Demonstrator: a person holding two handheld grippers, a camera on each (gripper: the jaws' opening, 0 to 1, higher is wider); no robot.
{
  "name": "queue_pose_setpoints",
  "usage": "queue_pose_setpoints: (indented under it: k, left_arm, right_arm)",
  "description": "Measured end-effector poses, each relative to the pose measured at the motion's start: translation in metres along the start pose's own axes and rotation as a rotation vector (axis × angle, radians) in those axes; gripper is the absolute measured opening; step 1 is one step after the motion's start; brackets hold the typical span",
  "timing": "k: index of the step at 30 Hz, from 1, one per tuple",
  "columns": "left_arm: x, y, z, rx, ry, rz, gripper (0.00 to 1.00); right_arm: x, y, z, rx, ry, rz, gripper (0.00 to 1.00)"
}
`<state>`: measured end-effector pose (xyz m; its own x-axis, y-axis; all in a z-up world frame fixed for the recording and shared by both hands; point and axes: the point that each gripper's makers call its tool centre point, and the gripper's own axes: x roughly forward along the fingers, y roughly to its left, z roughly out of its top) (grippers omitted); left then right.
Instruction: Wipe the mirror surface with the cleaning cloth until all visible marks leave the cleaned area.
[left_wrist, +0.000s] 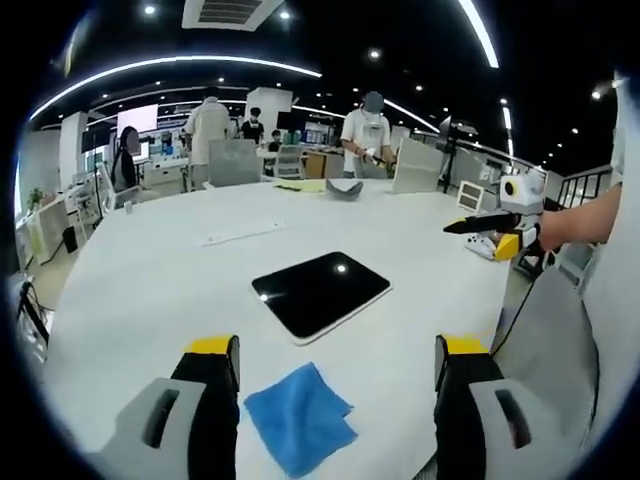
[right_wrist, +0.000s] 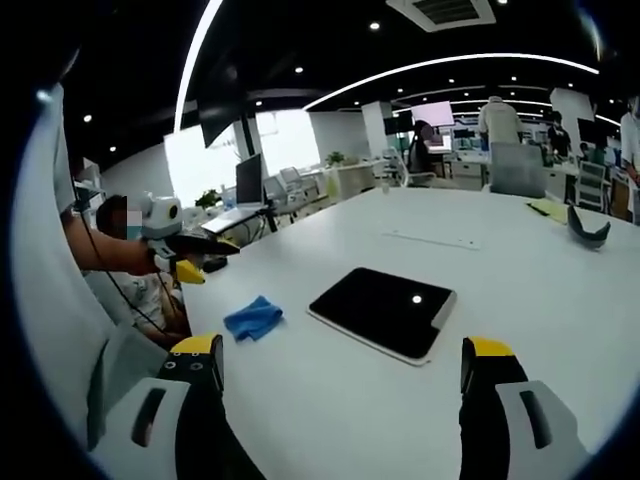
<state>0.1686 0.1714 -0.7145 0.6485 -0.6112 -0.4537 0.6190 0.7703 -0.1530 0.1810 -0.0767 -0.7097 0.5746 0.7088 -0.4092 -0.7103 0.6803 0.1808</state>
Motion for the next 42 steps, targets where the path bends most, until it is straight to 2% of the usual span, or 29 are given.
queue_pose_setpoints:
  k: [6, 8, 14, 18, 23, 30, 35, 42]
  left_arm:
    - [0.006, 0.011, -0.012, -0.022, 0.008, 0.012, 0.65]
    - [0.008, 0.014, -0.016, -0.038, 0.013, 0.015, 0.63]
    - [0.012, 0.019, -0.027, -0.007, 0.045, 0.024, 0.57]
    - [0.018, 0.025, -0.043, -0.029, 0.069, 0.019, 0.55]
    - [0.025, 0.032, -0.061, -0.026, 0.113, 0.019, 0.42]
    - [0.033, 0.037, -0.086, -0.027, 0.169, 0.025, 0.37]
    - [0.037, 0.038, -0.096, -0.051, 0.192, 0.02, 0.34]
    - [0.042, 0.039, -0.101, -0.035, 0.206, 0.025, 0.33]
  right_arm:
    - [-0.002, -0.002, -0.003, 0.008, 0.013, -0.021, 0.99]
    - [-0.002, 0.0, -0.003, 0.008, 0.021, -0.016, 0.99]
    - [-0.002, -0.002, -0.001, 0.012, 0.023, -0.028, 0.98]
    - [0.0, -0.001, -0.001, 0.01, 0.03, -0.023, 0.98]
    - [0.001, -0.001, 0.001, 0.014, 0.028, -0.03, 0.98]
    - [0.003, -0.002, -0.001, 0.016, 0.045, -0.03, 0.97]
    - [0.004, -0.003, -0.004, 0.017, 0.061, -0.032, 0.97]
    - [0.005, -0.006, -0.005, 0.021, 0.07, -0.044, 0.95]
